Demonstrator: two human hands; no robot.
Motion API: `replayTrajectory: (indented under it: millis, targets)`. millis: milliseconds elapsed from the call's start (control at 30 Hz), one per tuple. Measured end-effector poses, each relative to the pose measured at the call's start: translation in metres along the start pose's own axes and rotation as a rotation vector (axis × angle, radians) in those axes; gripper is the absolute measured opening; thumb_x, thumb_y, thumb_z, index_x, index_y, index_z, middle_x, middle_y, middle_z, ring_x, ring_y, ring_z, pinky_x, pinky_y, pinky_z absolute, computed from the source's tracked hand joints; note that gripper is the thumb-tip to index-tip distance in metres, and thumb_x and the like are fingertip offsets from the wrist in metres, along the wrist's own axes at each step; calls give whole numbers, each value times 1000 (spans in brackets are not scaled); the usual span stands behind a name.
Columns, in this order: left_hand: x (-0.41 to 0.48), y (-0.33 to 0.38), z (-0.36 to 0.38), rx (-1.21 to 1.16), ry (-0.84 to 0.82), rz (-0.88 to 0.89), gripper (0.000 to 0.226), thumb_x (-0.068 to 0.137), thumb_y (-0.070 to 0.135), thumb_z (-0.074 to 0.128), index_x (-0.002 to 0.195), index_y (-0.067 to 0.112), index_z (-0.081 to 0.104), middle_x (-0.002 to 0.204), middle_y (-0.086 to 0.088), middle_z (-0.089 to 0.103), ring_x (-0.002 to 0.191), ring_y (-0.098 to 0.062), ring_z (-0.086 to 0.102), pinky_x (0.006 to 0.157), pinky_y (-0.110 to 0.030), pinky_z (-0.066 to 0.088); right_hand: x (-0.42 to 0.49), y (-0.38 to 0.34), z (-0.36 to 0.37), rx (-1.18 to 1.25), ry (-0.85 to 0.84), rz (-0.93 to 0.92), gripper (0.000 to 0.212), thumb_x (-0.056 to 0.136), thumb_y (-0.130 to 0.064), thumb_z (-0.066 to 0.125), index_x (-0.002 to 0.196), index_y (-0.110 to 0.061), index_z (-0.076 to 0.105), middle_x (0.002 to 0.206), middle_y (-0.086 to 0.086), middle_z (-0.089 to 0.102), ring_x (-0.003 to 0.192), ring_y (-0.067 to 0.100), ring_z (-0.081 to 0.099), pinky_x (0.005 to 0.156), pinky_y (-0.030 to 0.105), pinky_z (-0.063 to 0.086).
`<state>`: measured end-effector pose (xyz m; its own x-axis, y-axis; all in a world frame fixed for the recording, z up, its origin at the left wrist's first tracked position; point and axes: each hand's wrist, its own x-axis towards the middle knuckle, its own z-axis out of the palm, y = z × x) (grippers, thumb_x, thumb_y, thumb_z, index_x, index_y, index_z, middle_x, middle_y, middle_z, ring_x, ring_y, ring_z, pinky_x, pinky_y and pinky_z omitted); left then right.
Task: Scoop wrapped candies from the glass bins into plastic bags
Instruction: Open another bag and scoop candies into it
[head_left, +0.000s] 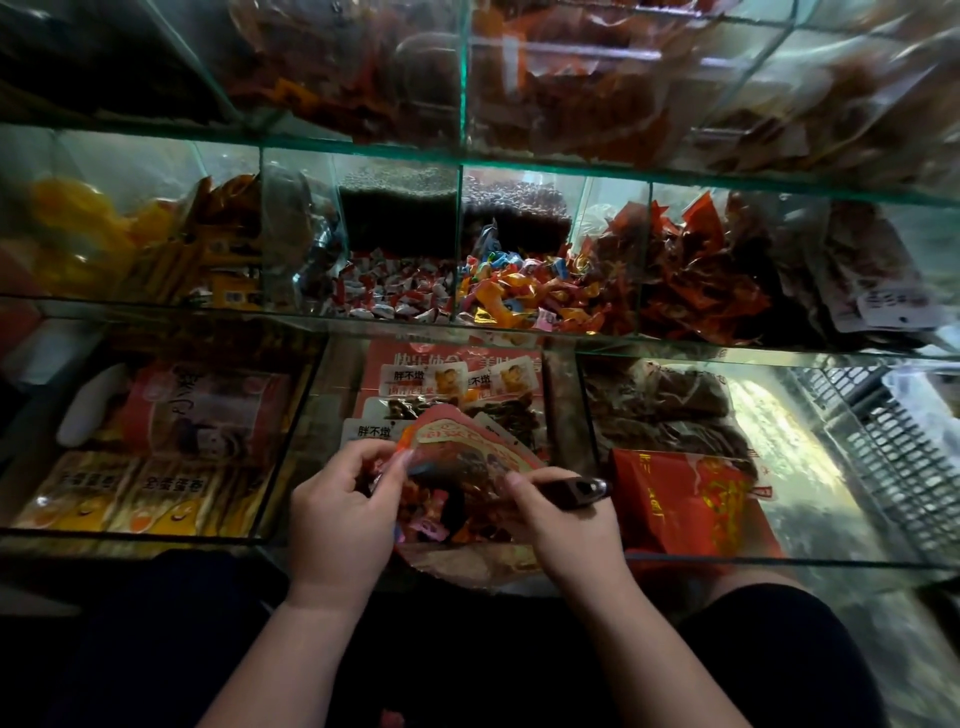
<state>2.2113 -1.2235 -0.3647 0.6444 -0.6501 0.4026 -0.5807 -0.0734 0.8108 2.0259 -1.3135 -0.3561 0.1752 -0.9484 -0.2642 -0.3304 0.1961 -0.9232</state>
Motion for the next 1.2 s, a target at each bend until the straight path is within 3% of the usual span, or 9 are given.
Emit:
replayTrajectory:
  millis: [100, 300, 500, 767, 867, 933, 1000, 1100, 1200]
  targets:
    - [1, 2, -1, 14, -8, -13, 7, 87, 32, 75, 93, 31, 71, 80, 22, 67, 79, 5, 65, 60, -4, 44, 1, -1, -2, 77, 55, 26, 19, 92, -30, 75, 77, -20, 80, 78, -3, 79, 84, 14, 75, 83, 38, 59]
    - [0, 3, 1, 16, -9, -31, 8, 87, 31, 76, 93, 32, 71, 80, 20, 68, 77, 3, 66, 60, -13, 52, 0, 0, -1, 123, 26, 80, 21, 91, -30, 76, 71, -25, 79, 77, -11, 78, 86, 12, 75, 77, 26, 57]
    - [-1, 3, 1, 7, -15, -51, 9, 88, 33, 74, 96, 28, 72, 81, 16, 70, 74, -4, 70, 58, -32, 60, -1, -1, -7, 262, 74, 183, 15, 93, -29, 74, 79, -29, 81, 84, 3, 81, 88, 25, 78, 89, 48, 62]
    - [-1, 10, -2, 14, -7, -61, 8, 87, 34, 74, 92, 36, 68, 79, 22, 67, 78, 3, 66, 59, -18, 54, -4, 1, -8, 322, 121, 207, 12, 90, -36, 77, 82, -28, 81, 87, 4, 81, 90, 25, 78, 90, 47, 61]
    - [0, 16, -4, 41, 18, -41, 8, 88, 25, 75, 96, 27, 71, 90, 19, 68, 85, 1, 65, 71, -27, 58, -4, -2, -16, 497, 126, 253, 15, 91, -25, 77, 79, -17, 80, 88, 21, 79, 82, 38, 79, 74, 41, 65]
    - [3, 23, -8, 88, 90, 75, 9, 90, 15, 73, 98, 14, 73, 105, 8, 66, 101, -5, 60, 91, -29, 52, -3, -4, -26, 585, 146, 292, 16, 91, -22, 77, 83, -8, 78, 84, 25, 78, 78, 39, 78, 63, 34, 63]
    - [5, 34, -13, 65, 153, 232, 6, 91, 7, 69, 97, 6, 72, 107, -1, 65, 105, -13, 60, 95, -24, 46, -3, -8, -37, 698, 161, 321, 24, 89, -20, 79, 96, 2, 72, 82, 29, 76, 78, 43, 77, 61, 34, 63]
    - [-2, 56, -9, -59, 33, 309, 12, 89, 5, 64, 98, 5, 72, 99, 0, 67, 98, -10, 64, 86, -19, 49, -6, -14, -54, 773, 145, 315, 34, 85, -19, 82, 104, 5, 68, 81, 30, 75, 80, 47, 76, 64, 37, 64]
    - [-10, 65, 5, 26, -212, 157, 20, 93, 20, 65, 112, 19, 69, 114, 15, 61, 111, 3, 56, 93, -18, 48, -16, -23, -70, 790, 113, 279, 35, 81, -19, 84, 104, 3, 69, 86, 27, 77, 83, 47, 76, 66, 37, 64]
